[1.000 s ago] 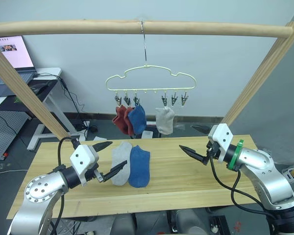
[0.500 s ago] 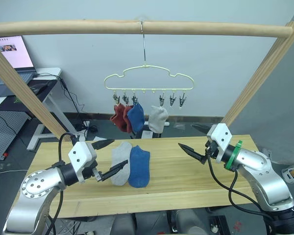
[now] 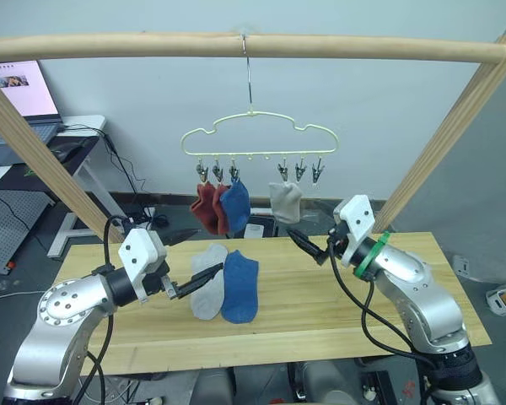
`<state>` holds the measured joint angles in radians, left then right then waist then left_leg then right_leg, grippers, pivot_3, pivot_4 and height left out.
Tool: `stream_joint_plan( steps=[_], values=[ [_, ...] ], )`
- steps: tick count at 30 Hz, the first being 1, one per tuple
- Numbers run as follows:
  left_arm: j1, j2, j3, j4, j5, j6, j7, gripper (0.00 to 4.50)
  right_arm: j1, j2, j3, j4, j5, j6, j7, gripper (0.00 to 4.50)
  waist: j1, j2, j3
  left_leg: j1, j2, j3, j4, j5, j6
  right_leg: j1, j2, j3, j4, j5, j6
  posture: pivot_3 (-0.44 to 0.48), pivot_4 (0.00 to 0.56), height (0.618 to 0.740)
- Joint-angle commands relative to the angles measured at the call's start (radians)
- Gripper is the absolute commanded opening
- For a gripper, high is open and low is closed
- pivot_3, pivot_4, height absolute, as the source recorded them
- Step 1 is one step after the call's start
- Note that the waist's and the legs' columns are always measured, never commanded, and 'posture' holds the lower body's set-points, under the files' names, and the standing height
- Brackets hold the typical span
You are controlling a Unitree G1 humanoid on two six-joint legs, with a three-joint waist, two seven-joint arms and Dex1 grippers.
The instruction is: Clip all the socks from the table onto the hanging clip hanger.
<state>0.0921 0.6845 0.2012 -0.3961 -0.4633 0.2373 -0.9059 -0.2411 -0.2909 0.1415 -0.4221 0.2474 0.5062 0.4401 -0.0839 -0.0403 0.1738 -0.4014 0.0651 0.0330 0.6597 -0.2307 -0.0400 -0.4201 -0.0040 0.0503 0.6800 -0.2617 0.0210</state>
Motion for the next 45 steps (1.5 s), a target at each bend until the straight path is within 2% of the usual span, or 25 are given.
stream_joint_plan(
  steps=[1,4,6,16,24,27,30,45],
  values=[
    [-0.029,0.011,0.004,-0.036,-0.021,0.009,0.002,4.47,-0.045,0.043,0.001,-0.002,-0.012,0.017,-0.056,4.5,0.0,0.001,0.001,0.0,0.0,0.0,0.0,0.0,0.0,0.0,0.0,0.0,0.0,0.0,0.0,-0.086,0.183,0.74],
    [-0.045,0.008,-0.002,-0.033,-0.018,0.014,0.0,4.5,-0.072,0.08,0.009,0.025,-0.031,0.025,-0.092,3.92,0.0,0.001,0.001,0.0,0.0,0.0,0.0,0.0,0.0,0.0,0.0,0.0,0.0,0.0,0.0,-0.083,0.186,0.74],
    [-0.051,0.007,-0.005,-0.031,-0.015,0.014,-0.001,4.5,-0.084,0.098,0.016,0.041,-0.046,0.026,-0.109,3.25,0.0,0.001,0.002,0.0,0.0,0.0,-0.001,0.0,0.0,0.0,0.0,0.0,0.0,0.0,-0.001,-0.083,0.186,0.74],
    [-0.079,0.009,-0.023,-0.018,0.0,0.009,-0.002,4.5,-0.162,0.192,0.022,0.153,-0.134,0.028,-0.233,3.25,-0.001,0.003,0.005,0.0,0.0,0.0,-0.003,0.0,0.0,-0.001,0.0,0.0,0.0,-0.001,-0.002,-0.082,0.185,0.74],
    [-0.09,0.014,-0.027,-0.008,0.005,0.004,-0.012,4.5,-0.186,0.215,0.016,0.2,-0.166,0.02,-0.263,3.25,-0.001,0.003,0.005,0.001,0.0,-0.001,-0.014,0.0,0.0,-0.003,0.0,-0.002,-0.003,-0.002,0.0,-0.08,0.185,0.74],
    [-0.093,0.012,-0.03,-0.004,0.009,0.002,-0.011,4.5,-0.194,0.22,0.008,0.217,-0.172,0.02,-0.277,2.68,-0.001,0.003,0.005,0.001,0.0,-0.002,-0.017,0.0,0.0,-0.004,0.001,-0.004,-0.002,-0.005,-0.001,-0.079,0.187,0.74],
    [-0.092,0.01,-0.034,-0.002,0.014,-0.002,-0.011,4.5,-0.2,0.225,0.006,0.225,-0.175,0.024,-0.283,1.67,-0.001,0.003,0.005,0.001,0.0,-0.003,-0.019,0.0,0.0,-0.004,0.001,-0.004,-0.002,-0.007,-0.002,-0.079,0.189,0.74],
    [-0.099,0.003,-0.045,0.018,0.032,-0.012,-0.014,4.5,-0.275,0.285,-0.014,0.322,-0.2,-0.013,-0.326,1.67,-0.003,0.003,0.014,0.001,0.0,-0.003,-0.02,0.0,0.0,-0.004,0.001,-0.005,-0.002,-0.007,-0.002,-0.077,0.194,0.74]
  ],
)
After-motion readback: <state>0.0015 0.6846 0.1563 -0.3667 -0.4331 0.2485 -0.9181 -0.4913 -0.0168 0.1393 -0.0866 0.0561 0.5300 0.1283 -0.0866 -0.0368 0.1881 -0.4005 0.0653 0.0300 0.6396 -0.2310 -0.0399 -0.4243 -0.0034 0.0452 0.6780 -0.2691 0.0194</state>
